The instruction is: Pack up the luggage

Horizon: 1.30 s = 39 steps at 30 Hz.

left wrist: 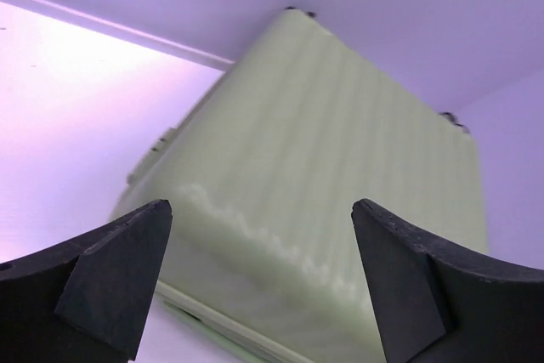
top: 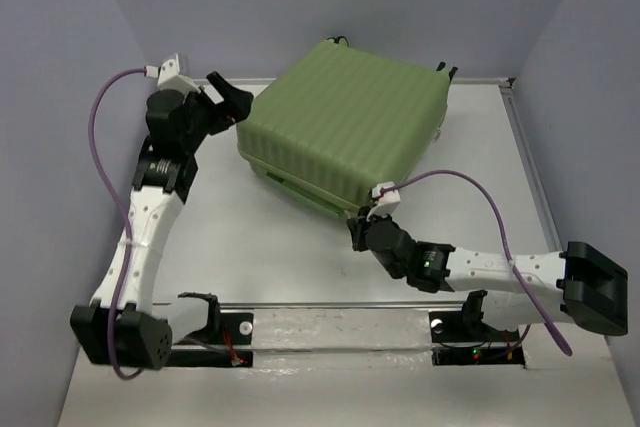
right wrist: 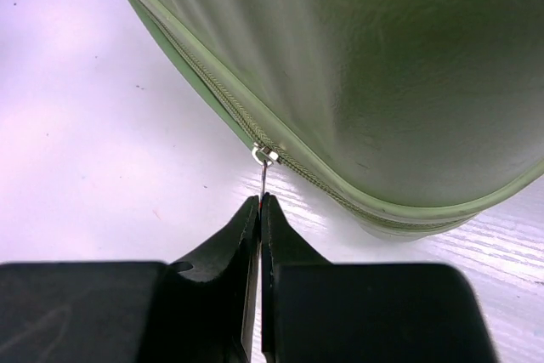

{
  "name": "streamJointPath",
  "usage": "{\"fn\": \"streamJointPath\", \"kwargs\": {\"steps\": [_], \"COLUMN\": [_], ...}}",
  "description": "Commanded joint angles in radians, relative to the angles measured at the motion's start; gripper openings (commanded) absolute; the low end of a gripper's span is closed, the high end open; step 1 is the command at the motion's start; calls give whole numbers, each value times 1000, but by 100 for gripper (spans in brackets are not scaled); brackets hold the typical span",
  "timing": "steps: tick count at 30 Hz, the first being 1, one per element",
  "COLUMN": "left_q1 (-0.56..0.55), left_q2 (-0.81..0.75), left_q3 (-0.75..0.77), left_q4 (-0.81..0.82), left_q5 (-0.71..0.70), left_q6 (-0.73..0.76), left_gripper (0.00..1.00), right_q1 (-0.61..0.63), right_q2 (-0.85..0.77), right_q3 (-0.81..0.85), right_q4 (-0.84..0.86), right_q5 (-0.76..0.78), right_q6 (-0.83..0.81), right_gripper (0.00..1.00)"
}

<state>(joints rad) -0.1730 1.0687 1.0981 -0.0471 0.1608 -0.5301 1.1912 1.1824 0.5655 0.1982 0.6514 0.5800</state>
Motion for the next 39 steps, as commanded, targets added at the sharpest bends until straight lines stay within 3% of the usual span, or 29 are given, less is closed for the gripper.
{"fn": "streamJointPath", "kwargs": {"steps": [1,6,11,14,16,19,22,29,35,39], "left_q1": [96,110,109,101,72,29,-16,-39,-39,-40], "left_q2": [246,477,625,663,622,557,473,227,-54,-231], "left_q3": [139,318,437,349,252,70,-128,-435,-604,-639], "left_q4": [-111,-122,-146,-110,4,120,202,320,233,106], "left_q5": [153,360,457,548,560,562,560,588,550,497], "left_q6": [114,176,229,203,151,67,-2,-73,-91,-62], "left_gripper": [99,99,99,93,84,51,41,36,36,37], "right_q1": [34,34,44,44,44,44,44,44,44,53], "right_q2": [6,22,14,16,38,118,245,511,626,661], "right_q3": [23,20,11,16,31,108,249,586,753,777], "right_q4": [29,29,29,29,29,29,29,29,36,67], "right_q5": [-121,-148,-164,-165,-165,-167,-183,-274,-530,-679], "right_q6": [29,35,37,31,14,-34,-94,-227,-292,-286], "right_gripper": [7,7,7,7,7,7,7,7,7,7]}}
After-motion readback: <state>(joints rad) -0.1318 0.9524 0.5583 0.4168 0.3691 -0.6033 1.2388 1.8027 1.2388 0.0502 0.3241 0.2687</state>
